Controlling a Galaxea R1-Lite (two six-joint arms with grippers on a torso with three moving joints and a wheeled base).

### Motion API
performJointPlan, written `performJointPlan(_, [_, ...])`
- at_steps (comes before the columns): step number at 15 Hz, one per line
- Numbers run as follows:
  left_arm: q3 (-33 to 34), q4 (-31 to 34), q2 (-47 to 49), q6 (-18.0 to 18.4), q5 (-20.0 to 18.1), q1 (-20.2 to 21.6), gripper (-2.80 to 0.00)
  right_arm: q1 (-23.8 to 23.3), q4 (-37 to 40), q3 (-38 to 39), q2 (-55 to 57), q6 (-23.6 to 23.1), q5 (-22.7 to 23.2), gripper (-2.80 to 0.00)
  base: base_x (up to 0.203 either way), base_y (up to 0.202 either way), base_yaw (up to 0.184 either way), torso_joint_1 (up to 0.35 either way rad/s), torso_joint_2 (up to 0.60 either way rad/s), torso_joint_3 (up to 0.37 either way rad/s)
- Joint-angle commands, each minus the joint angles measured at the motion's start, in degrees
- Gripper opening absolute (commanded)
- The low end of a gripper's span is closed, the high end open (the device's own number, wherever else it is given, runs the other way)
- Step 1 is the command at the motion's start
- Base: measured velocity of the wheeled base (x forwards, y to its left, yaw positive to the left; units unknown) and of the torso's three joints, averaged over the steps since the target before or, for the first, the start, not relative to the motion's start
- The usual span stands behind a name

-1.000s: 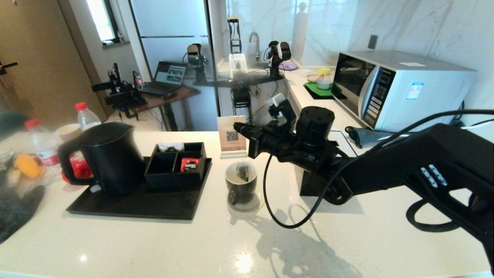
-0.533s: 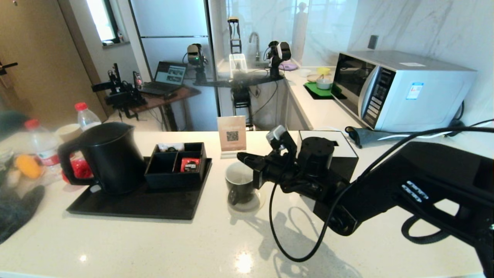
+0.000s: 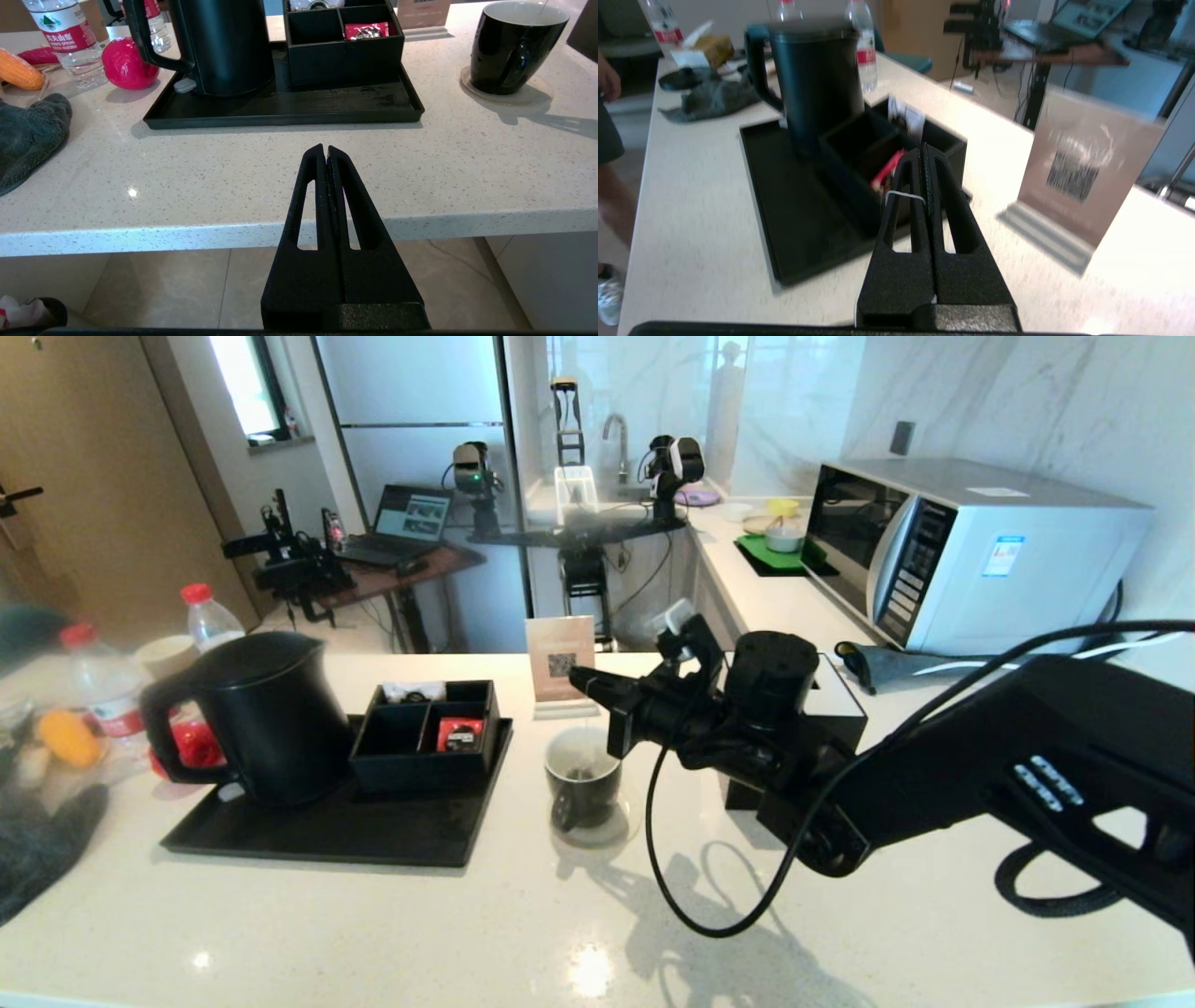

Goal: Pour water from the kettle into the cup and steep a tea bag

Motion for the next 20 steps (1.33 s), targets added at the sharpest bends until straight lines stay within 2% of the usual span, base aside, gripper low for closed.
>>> performJointPlan(1, [0.0, 0.0, 0.0, 0.0, 0.0, 0.0, -2.80, -0.1, 2.5, -5.5, -2.3, 0.0, 0.2, -2.80, 0.000, 0.000, 0.000, 0.000, 0.00, 0.000])
performJointPlan(3, [0.0, 0.0, 0.0, 0.0, 0.0, 0.0, -2.80, -0.1, 4.9, -7.8, -2.9, 0.0, 0.2, -2.80, 0.000, 0.000, 0.000, 0.000, 0.00, 0.000])
performJointPlan(7, [0.0, 0.0, 0.0, 0.0, 0.0, 0.0, -2.80, 0.0, 4.2, -5.4, -2.6, -0.1, 0.2, -2.80, 0.000, 0.000, 0.000, 0.000, 0.00, 0.000])
performJointPlan(14, [0.0, 0.0, 0.0, 0.0, 0.0, 0.0, -2.80, 0.2, -4.3, 7.5, 0.8, -0.1, 0.3, -2.80, 0.000, 0.000, 0.000, 0.000, 0.00, 0.000])
performJointPlan(20, [0.0, 0.0, 0.0, 0.0, -0.1, 0.0, -2.80, 0.2, -3.9, 7.0, 0.8, -0.1, 0.3, -2.80, 0.000, 0.000, 0.000, 0.000, 0.00, 0.000])
